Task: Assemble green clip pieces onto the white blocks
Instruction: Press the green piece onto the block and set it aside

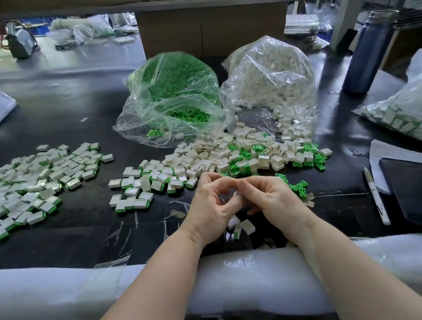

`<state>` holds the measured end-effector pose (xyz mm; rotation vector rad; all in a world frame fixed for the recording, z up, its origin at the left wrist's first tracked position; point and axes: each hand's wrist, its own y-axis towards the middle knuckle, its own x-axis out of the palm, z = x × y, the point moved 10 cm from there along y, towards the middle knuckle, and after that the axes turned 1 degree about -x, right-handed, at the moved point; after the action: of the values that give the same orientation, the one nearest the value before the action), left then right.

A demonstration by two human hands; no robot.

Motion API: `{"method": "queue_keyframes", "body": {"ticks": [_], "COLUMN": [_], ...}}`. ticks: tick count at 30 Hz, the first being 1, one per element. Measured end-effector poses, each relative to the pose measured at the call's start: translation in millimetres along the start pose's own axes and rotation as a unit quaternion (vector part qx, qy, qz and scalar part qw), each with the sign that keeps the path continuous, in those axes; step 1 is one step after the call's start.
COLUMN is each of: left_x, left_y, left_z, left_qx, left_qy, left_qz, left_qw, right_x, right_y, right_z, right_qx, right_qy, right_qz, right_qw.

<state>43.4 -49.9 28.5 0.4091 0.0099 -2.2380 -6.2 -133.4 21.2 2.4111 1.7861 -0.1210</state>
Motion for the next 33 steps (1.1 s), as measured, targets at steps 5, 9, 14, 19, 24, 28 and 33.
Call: {"method": "queue_keyframes", "body": {"ticks": [5,9,14,19,24,28,33], "left_x": [3.7,3.6,0.4,3.9,8.8,11.4,12.8], "left_y": [-0.8,-1.2,-1.9,-1.6,-2.1,-1.8,-2.3], "left_z": [3.3,3.6,4.7,4.8,7.7,7.9,7.5], "left_qx": [0.006,0.008,0.012,0.01,0.028,0.038,0.041], "left_qy": [0.017,0.013,-0.017,-0.018,0.003,0.029,0.042], "left_qz": [-0.023,-0.022,-0.009,-0.026,-0.044,-0.046,-0.042], "left_qw": [1.0,1.0,1.0,0.999,0.999,0.998,0.997], "right_x": [-1.5,-2.3,1.4,-0.8,-4.0,-4.8,-5.9], "right_y": [-0.1,-0.7,-2.2,-2.4,-2.8,-3.6,-3.8], "right_z": [-0.1,0.3,0.5,1.8,2.2,1.4,3.5], "right_qx": [0.003,0.003,0.009,0.02,0.023,0.023,0.031], "right_qy": [0.008,0.012,0.012,0.04,0.058,0.065,0.081], "right_qz": [0.004,0.004,-0.019,-0.006,0.007,0.012,0.018], "right_qw": [1.0,1.0,1.0,0.999,0.998,0.998,0.996]}}
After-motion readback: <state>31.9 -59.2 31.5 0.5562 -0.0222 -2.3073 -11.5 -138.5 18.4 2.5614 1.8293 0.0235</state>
